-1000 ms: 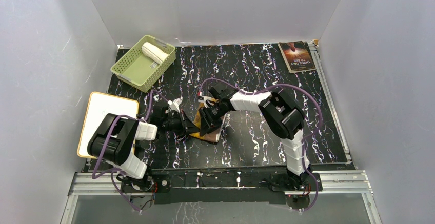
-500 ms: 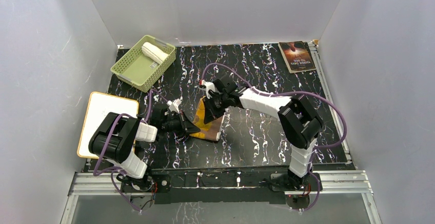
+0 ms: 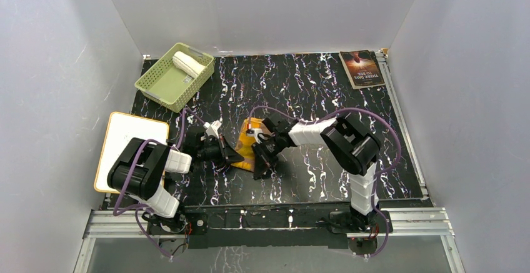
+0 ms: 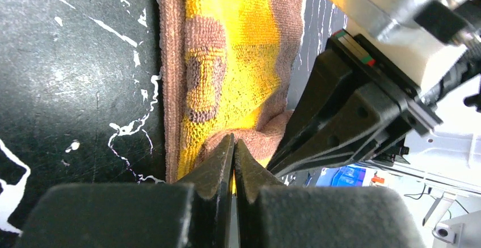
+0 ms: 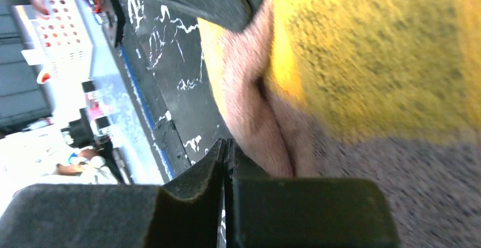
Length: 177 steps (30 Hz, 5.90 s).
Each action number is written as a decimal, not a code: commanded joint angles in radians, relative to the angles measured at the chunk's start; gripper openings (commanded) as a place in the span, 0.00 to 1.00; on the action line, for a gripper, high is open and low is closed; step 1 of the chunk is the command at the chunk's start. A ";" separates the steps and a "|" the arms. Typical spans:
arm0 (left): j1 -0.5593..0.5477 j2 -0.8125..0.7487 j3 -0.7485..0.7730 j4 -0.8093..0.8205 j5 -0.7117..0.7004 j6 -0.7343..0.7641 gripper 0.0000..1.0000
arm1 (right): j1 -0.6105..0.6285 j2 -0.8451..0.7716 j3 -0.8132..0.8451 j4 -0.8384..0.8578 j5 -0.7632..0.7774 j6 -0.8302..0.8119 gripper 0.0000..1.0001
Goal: Roll the towels
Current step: Roll the towel at the center of the board.
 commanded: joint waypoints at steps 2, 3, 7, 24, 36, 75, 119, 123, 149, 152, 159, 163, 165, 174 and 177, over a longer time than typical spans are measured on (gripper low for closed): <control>-0.001 0.016 -0.036 -0.161 -0.115 0.091 0.00 | -0.091 -0.004 -0.134 0.188 -0.021 0.033 0.00; -0.001 0.016 -0.036 -0.163 -0.115 0.092 0.00 | -0.098 -0.006 -0.142 0.190 -0.010 0.033 0.00; -0.001 0.017 -0.031 -0.177 -0.116 0.101 0.00 | -0.082 -0.066 -0.101 0.120 0.085 0.012 0.00; -0.002 -0.043 0.034 -0.264 -0.108 0.131 0.00 | 0.362 -0.678 -0.480 0.522 1.017 -0.180 0.81; -0.002 -0.030 0.054 -0.262 -0.089 0.130 0.00 | 0.640 -0.555 -0.567 0.733 1.432 -0.748 0.54; -0.001 0.062 0.108 -0.310 -0.012 0.166 0.00 | 0.551 -0.028 -0.298 0.550 1.375 -0.740 0.08; 0.210 -0.459 0.218 -0.756 0.101 0.217 0.33 | -0.112 0.141 0.194 0.113 -0.230 0.293 0.00; 0.209 -0.437 0.210 -0.722 0.122 0.201 0.33 | -0.137 0.216 0.220 0.096 -0.226 0.312 0.00; 0.036 0.014 0.182 -0.251 0.032 0.061 0.06 | -0.167 0.338 0.222 0.009 -0.095 0.277 0.06; 0.036 0.048 0.199 -0.262 -0.015 0.089 0.05 | -0.166 0.279 0.227 -0.043 -0.030 0.212 0.19; 0.036 0.111 0.208 -0.266 -0.028 0.126 0.05 | -0.124 0.027 0.232 -0.129 0.300 0.095 0.68; 0.036 0.149 0.202 -0.254 -0.010 0.139 0.04 | -0.086 -0.141 0.173 -0.093 0.451 0.064 0.74; 0.036 0.162 0.204 -0.247 -0.001 0.141 0.04 | 0.005 -0.256 0.105 -0.033 0.686 -0.005 0.75; 0.034 0.165 0.223 -0.274 0.010 0.156 0.04 | 0.412 -0.456 -0.167 0.259 1.160 -0.420 0.70; 0.033 0.163 0.220 -0.274 0.010 0.157 0.04 | 0.447 -0.386 -0.134 0.225 1.200 -0.454 0.65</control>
